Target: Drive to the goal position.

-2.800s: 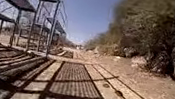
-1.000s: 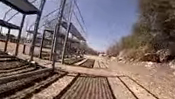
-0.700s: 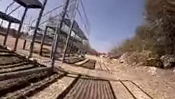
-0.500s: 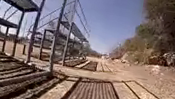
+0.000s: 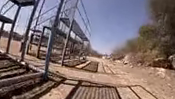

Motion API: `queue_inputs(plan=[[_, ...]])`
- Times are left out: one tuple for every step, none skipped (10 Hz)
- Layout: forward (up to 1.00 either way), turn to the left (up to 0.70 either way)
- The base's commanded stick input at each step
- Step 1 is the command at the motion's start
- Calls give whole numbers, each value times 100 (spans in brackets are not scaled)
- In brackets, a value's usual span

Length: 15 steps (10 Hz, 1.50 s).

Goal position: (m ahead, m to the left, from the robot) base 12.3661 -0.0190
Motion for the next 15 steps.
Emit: queue_inputs(plan=[[70, 0], [70, 0], [70, 0], [70, 0], [70, 0], [70, 0], [70, 0], [70, 0], [70, 0], [70, -35], [70, -35], [70, -35], [70, -35], [70, 0], [70, 0]])
